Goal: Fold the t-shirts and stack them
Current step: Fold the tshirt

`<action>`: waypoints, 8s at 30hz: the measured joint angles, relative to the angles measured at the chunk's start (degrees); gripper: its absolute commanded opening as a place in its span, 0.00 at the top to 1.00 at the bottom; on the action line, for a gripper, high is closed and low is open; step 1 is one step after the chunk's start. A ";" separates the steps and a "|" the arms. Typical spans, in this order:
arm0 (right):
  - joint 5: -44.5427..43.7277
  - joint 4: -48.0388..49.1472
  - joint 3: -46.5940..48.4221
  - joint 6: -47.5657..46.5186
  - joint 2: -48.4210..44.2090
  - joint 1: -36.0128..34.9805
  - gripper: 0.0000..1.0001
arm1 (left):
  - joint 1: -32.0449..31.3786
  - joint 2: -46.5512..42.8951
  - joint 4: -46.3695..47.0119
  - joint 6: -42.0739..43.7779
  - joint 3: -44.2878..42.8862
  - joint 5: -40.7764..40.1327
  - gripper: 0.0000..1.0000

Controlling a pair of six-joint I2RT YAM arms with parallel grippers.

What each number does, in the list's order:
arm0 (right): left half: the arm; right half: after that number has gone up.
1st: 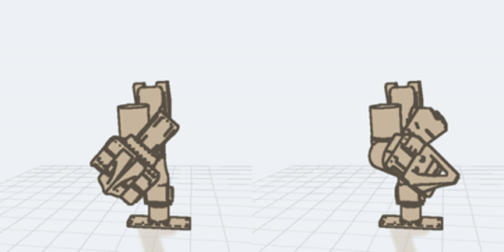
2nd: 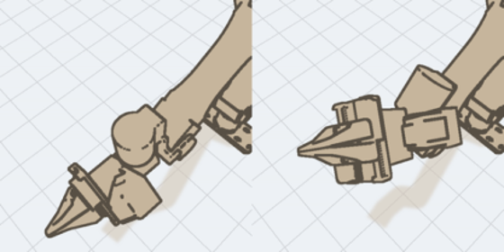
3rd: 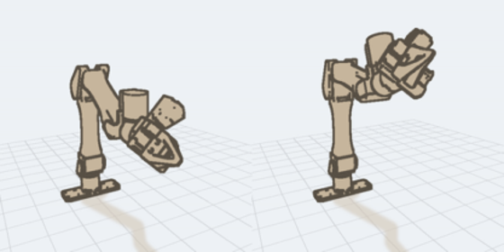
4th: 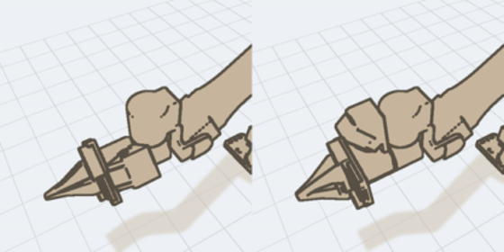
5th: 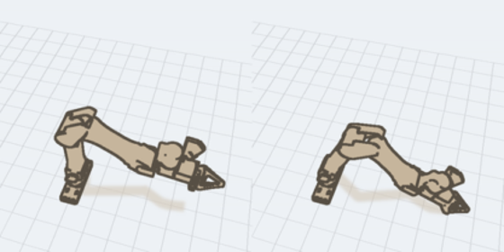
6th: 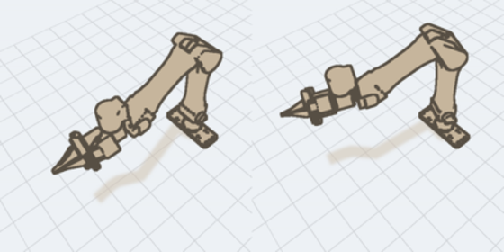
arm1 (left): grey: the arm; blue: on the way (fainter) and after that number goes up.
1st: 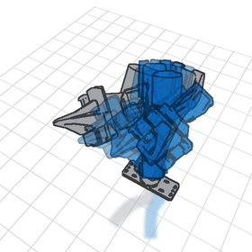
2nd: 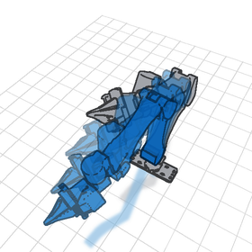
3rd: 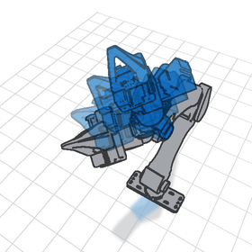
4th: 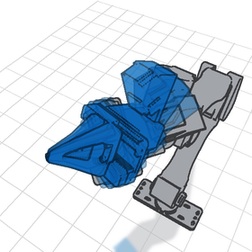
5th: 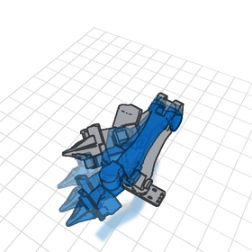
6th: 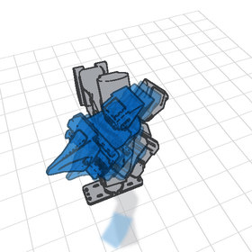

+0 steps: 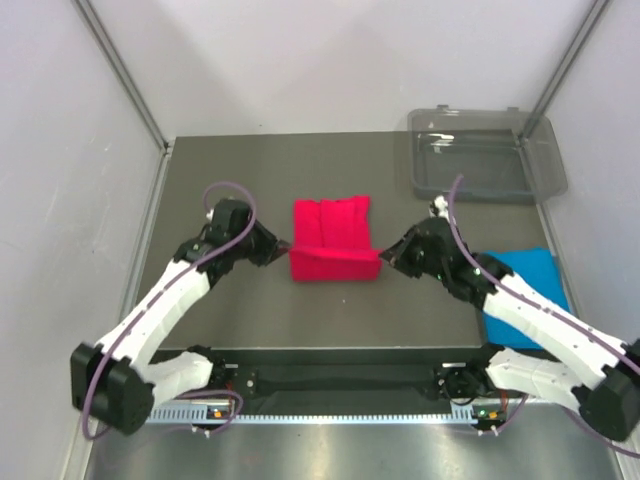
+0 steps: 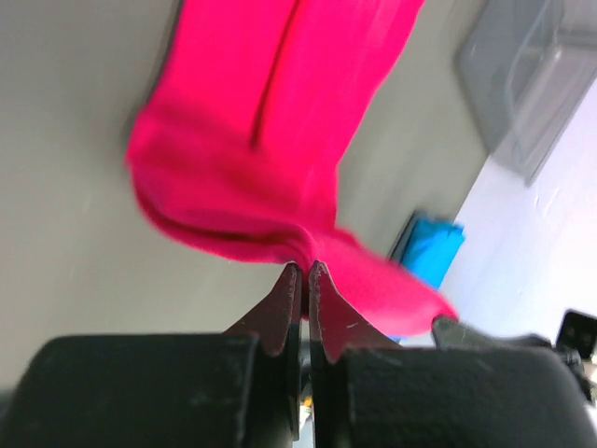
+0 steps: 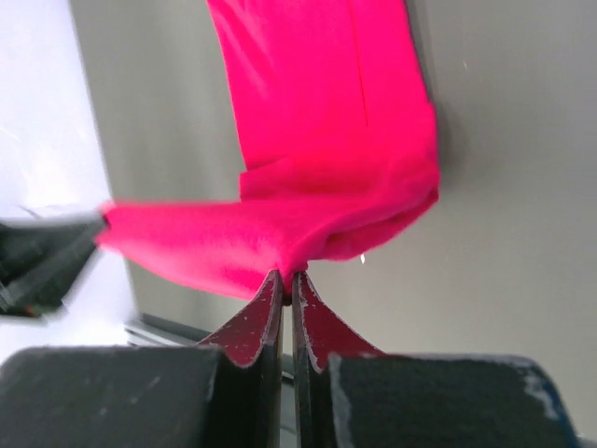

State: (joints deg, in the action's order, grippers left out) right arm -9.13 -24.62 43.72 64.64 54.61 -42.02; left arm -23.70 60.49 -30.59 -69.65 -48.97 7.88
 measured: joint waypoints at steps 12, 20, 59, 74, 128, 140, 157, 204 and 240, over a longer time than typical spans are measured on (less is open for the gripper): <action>18.23 1.14 20.50 -18.32 27.80 15.15 1.00 | 10.34 28.55 7.89 6.71 -16.44 7.06 1.00; 26.03 1.03 32.94 -21.73 40.61 20.85 1.00 | 13.40 38.91 10.45 7.43 -25.66 11.23 1.00; 36.72 -1.75 54.29 -23.37 68.57 26.91 0.96 | 16.87 65.48 15.17 5.57 -42.91 18.73 1.00; 35.98 -8.79 67.49 -27.78 76.83 29.57 0.53 | 17.49 71.95 7.08 14.86 -57.35 15.91 0.64; 57.11 23.50 35.71 -22.27 60.50 22.95 0.68 | 10.60 45.97 48.48 10.34 -13.73 32.98 0.73; 63.17 23.21 23.52 -25.64 64.48 25.46 0.70 | 14.16 54.64 46.23 16.11 -7.50 36.26 0.76; 63.25 36.83 31.93 -13.81 67.78 17.29 0.71 | 13.73 50.88 43.89 15.65 -7.82 33.11 0.78; 56.61 18.34 58.45 -20.92 80.46 30.62 0.64 | 11.80 47.78 41.81 19.78 -14.99 33.94 0.77; 33.99 -11.72 40.59 -48.00 43.30 26.64 0.55 | 11.52 15.02 12.00 30.56 -10.47 14.93 0.21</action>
State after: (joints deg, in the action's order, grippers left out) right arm 24.86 -36.34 84.31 16.64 97.91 -15.38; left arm -12.19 75.50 -18.59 -39.09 -59.44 22.81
